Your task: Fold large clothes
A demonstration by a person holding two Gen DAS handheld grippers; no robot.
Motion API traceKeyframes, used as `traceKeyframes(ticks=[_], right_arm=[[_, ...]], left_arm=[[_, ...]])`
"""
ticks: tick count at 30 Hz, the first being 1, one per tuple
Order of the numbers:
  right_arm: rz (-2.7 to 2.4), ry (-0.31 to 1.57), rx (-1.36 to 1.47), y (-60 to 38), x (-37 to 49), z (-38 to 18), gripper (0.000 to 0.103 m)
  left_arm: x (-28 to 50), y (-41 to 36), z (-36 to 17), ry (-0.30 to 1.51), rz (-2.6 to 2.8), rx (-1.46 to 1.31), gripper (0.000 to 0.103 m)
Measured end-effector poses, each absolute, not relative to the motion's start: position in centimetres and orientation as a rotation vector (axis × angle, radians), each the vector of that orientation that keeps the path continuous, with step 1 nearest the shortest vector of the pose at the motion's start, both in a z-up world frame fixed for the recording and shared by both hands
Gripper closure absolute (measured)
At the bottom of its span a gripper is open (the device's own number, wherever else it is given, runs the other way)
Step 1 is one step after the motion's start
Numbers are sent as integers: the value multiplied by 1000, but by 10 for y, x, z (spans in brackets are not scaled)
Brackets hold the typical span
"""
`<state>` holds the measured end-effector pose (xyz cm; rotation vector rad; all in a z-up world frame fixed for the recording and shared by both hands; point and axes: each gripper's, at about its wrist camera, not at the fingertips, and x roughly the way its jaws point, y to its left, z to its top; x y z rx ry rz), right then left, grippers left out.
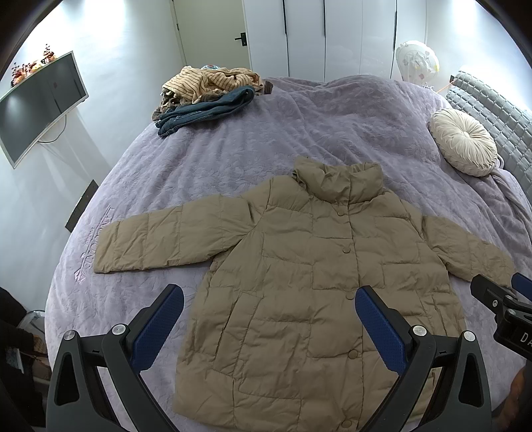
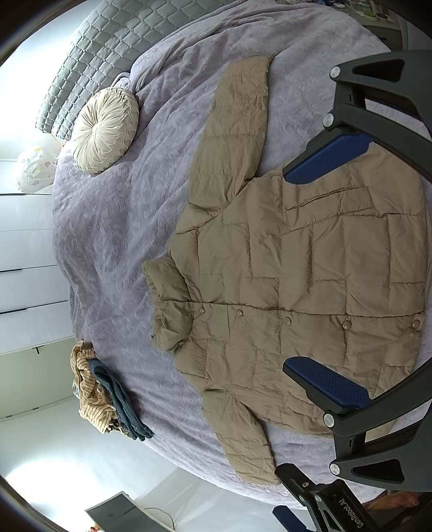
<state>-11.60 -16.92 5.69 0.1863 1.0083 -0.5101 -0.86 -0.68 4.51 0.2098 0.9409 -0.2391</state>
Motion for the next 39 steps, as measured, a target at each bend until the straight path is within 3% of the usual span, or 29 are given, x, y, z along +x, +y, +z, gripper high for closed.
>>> traceKeyframes(ticks=[39], right_arm=[[-509,1014,182,-164,-115,54,0]], left_arm=[[-14,-7,33,962,-242,205,0]])
